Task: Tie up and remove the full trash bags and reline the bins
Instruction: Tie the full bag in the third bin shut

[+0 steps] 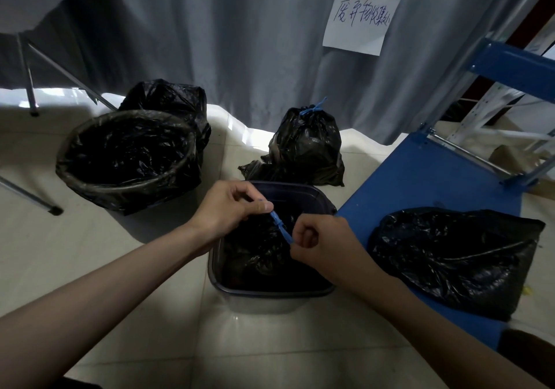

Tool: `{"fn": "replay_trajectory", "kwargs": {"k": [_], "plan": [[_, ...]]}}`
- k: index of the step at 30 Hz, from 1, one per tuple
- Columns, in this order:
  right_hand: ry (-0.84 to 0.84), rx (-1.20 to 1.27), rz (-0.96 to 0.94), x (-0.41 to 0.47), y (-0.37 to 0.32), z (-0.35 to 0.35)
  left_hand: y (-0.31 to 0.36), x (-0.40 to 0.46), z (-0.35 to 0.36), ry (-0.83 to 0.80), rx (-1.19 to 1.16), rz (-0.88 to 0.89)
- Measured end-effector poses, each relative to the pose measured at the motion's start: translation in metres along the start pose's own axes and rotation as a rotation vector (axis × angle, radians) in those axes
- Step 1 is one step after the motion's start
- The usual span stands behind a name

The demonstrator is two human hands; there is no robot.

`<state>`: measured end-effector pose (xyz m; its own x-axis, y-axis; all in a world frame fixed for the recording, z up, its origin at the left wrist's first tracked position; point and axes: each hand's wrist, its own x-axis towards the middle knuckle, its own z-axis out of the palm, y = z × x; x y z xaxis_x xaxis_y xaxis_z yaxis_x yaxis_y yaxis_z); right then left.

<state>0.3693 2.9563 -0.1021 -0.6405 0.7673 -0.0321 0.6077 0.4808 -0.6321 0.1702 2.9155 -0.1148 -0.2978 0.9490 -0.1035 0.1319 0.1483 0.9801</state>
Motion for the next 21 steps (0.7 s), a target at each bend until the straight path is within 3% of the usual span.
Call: {"fn": "replay_trajectory", "kwargs": {"k": [4,8,13,21], "plan": [[0.043,0.286,0.049,0.000,-0.002,0.002,0.005,-0.001,-0.007,-0.055,0.005,-0.006],[-0.095,0.618,0.118,-0.003,-0.006,0.003,0.003,-0.004,-0.006,-0.079,0.105,0.040],[-0.268,0.374,0.033,-0.008,-0.006,0.009,-0.001,-0.004,-0.008,-0.021,0.175,0.089],[-0.183,0.123,-0.016,-0.009,-0.002,0.013,-0.007,-0.004,-0.005,0.070,0.351,0.255]]}}
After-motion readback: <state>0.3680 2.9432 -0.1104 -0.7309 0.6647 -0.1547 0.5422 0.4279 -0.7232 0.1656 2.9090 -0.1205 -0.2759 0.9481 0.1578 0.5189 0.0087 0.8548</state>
